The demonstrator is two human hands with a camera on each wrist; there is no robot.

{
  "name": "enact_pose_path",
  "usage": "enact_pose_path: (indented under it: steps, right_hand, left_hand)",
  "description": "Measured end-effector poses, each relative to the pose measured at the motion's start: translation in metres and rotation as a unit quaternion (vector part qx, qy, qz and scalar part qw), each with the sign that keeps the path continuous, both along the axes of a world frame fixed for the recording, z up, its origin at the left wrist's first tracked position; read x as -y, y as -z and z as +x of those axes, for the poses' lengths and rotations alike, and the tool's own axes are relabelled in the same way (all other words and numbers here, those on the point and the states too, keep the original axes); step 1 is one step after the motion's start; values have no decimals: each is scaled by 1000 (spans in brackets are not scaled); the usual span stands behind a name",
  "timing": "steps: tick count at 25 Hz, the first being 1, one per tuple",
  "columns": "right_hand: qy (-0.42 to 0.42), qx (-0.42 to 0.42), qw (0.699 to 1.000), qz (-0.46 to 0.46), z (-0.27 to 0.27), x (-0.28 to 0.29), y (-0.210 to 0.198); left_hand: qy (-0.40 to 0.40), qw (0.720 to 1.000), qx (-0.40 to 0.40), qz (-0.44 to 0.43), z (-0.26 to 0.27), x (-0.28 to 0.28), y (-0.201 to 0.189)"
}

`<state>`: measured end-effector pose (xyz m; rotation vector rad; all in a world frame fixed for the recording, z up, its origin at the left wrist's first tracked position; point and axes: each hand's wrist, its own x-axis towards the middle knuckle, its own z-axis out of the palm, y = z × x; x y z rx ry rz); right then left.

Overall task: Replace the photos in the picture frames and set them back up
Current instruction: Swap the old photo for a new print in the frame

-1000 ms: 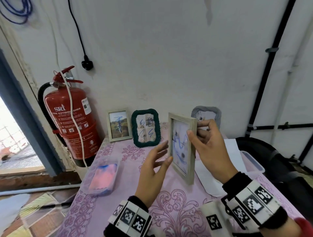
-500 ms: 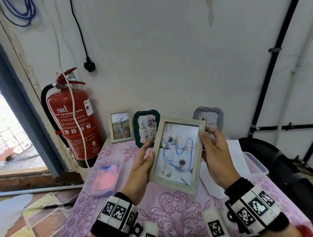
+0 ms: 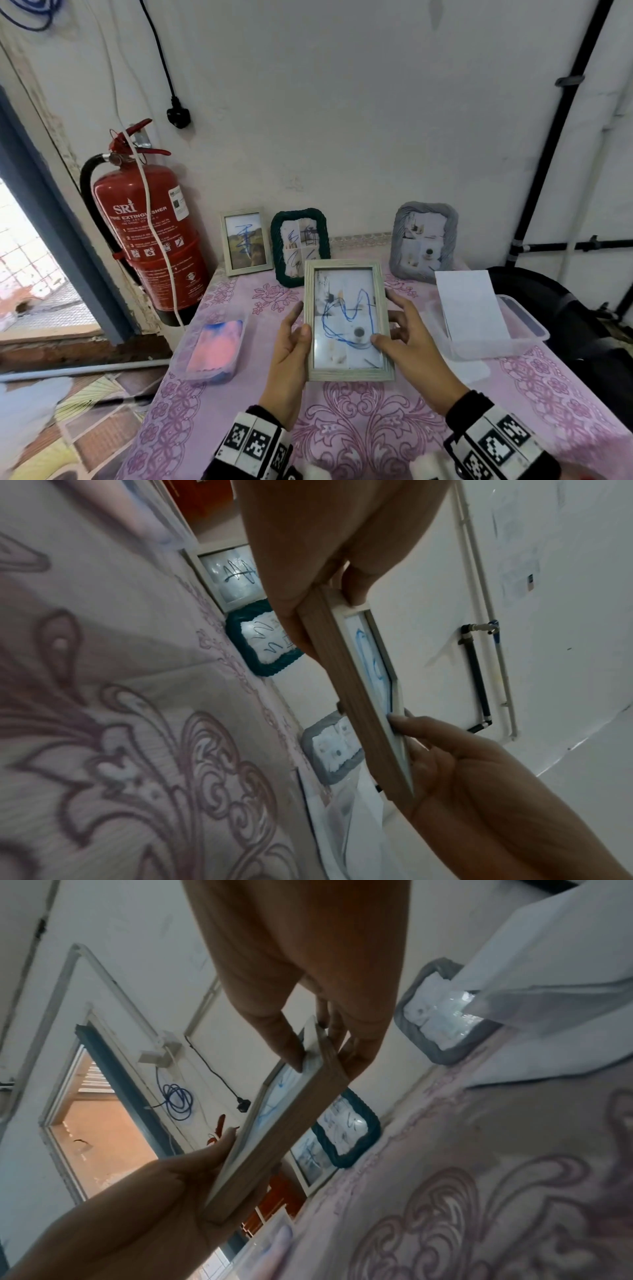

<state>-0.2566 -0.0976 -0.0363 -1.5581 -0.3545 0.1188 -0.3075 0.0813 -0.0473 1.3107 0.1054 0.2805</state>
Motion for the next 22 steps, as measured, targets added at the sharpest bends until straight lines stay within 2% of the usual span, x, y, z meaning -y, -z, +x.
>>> enact_pose_path:
  steps: [5,11,16,22]
  right_hand:
    - [-36,-74,995,-61,7,3,25]
    - [-33,-45,987,-152,13,5,38]
    - [-42,-61,979,-191,19,7,47]
    - [-62,-59,973,-215,24,13,50]
  left_hand:
    - [9,996,-87,25,2,-11,30]
    - [19,979,-150,137,5,-22,52]
    - [7,957,-160,241,9,-27,60]
    - [-13,946,-158,284,8,-25,59]
